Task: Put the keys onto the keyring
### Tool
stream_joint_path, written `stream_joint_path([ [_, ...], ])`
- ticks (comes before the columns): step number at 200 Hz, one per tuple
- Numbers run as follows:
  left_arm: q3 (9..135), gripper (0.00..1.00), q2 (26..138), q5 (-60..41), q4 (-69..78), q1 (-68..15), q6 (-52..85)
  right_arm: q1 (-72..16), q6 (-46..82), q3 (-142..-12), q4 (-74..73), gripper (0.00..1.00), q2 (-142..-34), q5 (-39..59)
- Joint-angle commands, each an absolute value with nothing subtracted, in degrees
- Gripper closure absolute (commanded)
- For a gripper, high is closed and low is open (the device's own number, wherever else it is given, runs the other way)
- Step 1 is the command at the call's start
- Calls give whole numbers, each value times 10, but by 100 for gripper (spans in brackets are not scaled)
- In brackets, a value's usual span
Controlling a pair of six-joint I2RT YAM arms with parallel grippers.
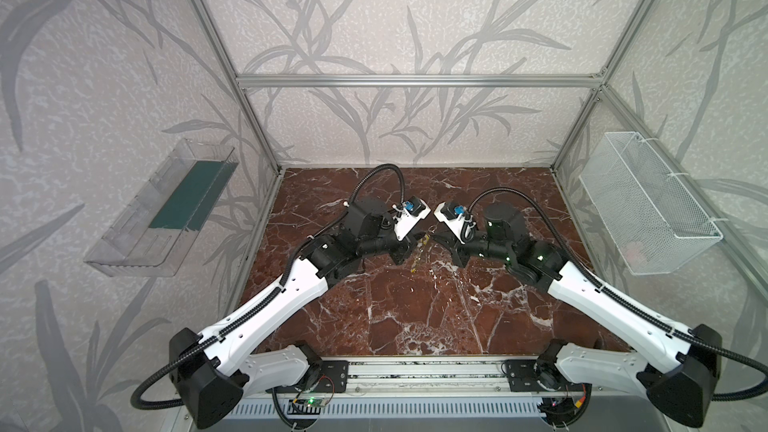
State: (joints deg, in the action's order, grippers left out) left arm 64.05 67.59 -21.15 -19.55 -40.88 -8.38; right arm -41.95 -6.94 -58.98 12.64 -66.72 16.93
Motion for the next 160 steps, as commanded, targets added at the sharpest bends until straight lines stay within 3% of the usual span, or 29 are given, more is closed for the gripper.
stream_joint_path([
  [1,643,100,673,-221,-186,-412,-86,-422,-67,-598,105,100,-667,174],
  [160,642,100,676,-220,-185,-412,-85,-422,-65,-597,104,100,-668,174],
])
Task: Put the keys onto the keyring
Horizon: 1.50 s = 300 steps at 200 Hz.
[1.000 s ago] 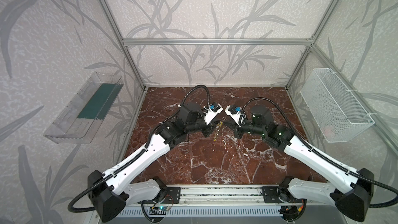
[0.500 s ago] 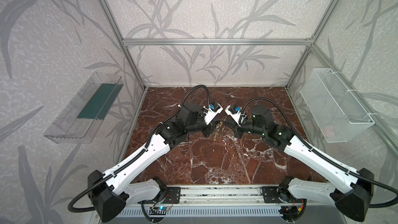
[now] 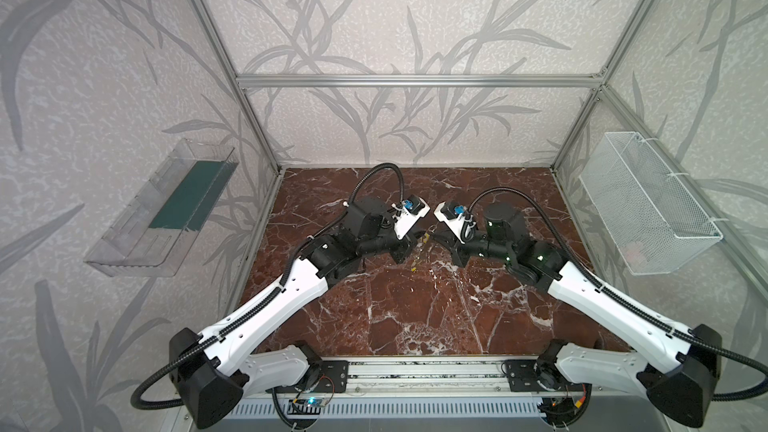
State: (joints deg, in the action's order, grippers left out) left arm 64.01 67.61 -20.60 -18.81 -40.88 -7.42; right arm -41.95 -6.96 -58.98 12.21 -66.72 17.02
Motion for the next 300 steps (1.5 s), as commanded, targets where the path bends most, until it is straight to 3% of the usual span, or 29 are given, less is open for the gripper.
stream_joint_path([
  [1,642,100,676,-220,-185,-412,-85,-422,-64,-597,104,100,-668,174],
  [207,646,100,688,-236,-190,-413,-96,-420,-51,-610,114,100,-678,164],
  [300,628,100,696,-208,-210,-424,-125,-372,44,-615,61,100,-676,243],
])
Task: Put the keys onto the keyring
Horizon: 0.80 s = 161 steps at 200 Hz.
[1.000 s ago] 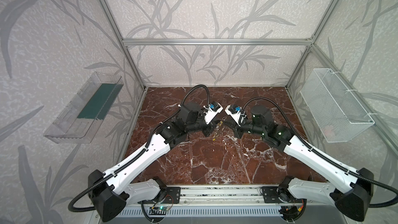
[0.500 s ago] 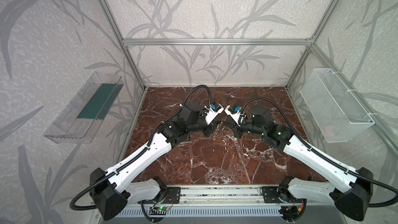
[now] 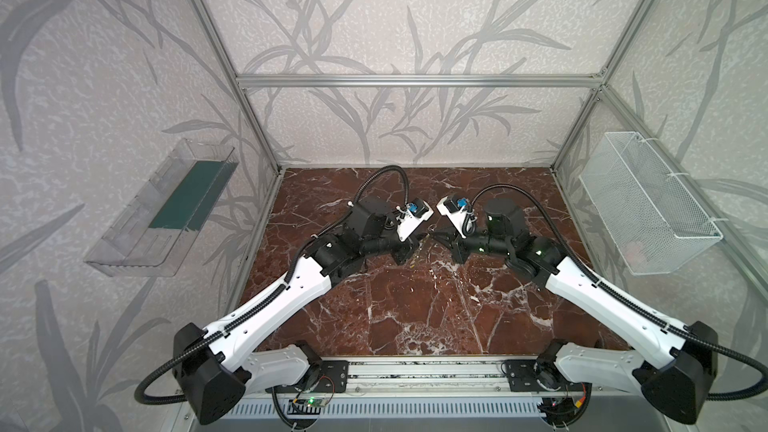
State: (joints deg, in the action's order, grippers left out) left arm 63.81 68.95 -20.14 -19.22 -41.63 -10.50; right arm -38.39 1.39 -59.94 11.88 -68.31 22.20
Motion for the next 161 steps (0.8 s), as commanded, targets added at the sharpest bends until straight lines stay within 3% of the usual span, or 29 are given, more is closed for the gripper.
stream_joint_path([
  [1,628,100,695,-208,-210,-424,-125,-372,44,-614,60,100,-676,243],
  [86,643,100,705,-240,-185,-424,-86,-346,91,-579,-34,100,-663,278],
  [110,671,77,707,-218,-191,-423,-45,-337,93,-582,-41,100,-668,282],
  [161,688,61,681,-202,-156,-407,19,-309,111,-583,-69,100,-673,294],
])
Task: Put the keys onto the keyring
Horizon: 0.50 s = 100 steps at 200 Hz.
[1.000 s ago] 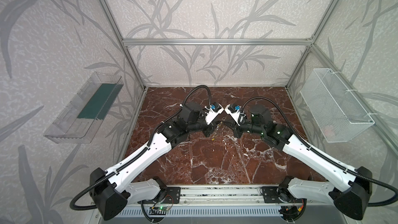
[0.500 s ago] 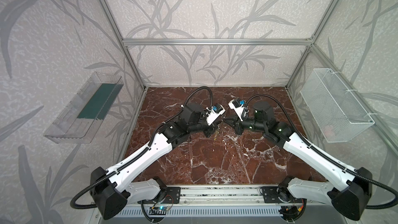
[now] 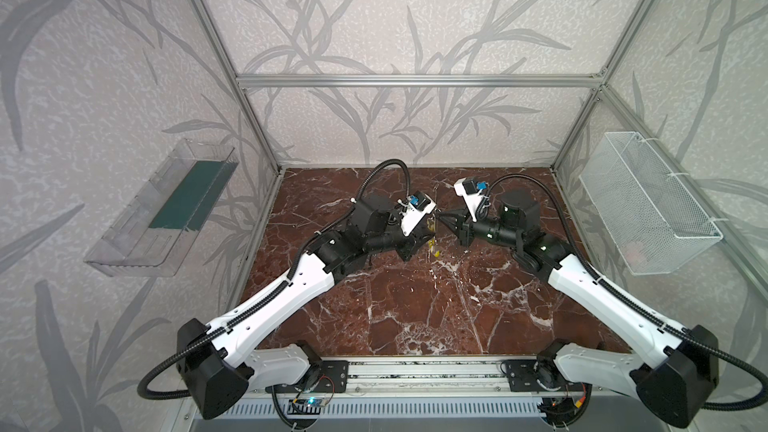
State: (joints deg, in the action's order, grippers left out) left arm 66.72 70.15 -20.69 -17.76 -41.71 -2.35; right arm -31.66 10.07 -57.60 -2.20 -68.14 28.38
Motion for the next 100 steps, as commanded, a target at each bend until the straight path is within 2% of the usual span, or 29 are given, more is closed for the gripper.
stream_joint_path([
  [1,688,61,681,-202,-155,-407,21,-308,111,-583,-69,100,-673,294],
  [65,695,61,699,-318,-13,-333,199,-293,152,-575,-139,100,-679,321],
  [100,702,65,722,-345,38,-327,244,-289,174,-575,-173,100,-685,345],
])
